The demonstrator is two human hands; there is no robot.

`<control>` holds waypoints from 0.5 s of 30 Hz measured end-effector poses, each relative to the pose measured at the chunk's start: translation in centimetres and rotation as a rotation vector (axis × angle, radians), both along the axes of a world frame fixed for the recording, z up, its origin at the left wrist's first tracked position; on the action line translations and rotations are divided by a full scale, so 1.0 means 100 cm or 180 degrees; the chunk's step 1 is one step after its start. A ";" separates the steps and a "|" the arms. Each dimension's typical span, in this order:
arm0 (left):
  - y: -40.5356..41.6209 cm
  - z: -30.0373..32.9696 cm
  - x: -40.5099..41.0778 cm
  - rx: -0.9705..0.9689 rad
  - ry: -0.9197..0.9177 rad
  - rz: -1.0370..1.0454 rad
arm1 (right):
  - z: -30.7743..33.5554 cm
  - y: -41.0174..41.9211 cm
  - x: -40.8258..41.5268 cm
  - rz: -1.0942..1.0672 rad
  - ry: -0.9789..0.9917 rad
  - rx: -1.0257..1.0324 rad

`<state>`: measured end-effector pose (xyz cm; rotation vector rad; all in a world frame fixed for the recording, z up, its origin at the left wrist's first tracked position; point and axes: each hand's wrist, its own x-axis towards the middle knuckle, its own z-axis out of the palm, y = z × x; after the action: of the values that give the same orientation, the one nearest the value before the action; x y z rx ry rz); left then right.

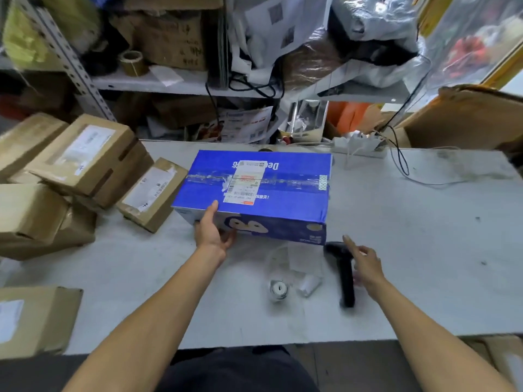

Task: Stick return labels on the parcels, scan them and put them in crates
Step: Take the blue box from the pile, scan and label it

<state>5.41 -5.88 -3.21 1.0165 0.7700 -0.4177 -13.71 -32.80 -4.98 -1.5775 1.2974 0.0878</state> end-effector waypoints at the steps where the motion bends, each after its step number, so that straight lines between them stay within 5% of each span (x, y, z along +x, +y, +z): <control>1: 0.000 0.002 0.002 0.0063 0.0008 -0.0008 | -0.004 0.004 -0.006 0.0248 0.0051 0.0186; 6: 0.004 0.012 0.011 0.0375 -0.0078 -0.0072 | -0.021 0.012 -0.009 0.0699 0.0408 -0.0114; 11: 0.016 0.030 0.027 0.0718 -0.0570 -0.0257 | 0.002 0.007 0.008 0.0141 0.0108 0.0272; 15: 0.033 0.048 0.055 0.1093 -0.1148 -0.0633 | 0.041 -0.016 0.025 0.0354 -0.0305 0.0043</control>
<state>10.89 -2.56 1.64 1.4514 0.4222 -0.2631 -11.20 -34.41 -0.84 -1.6223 1.1327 0.0894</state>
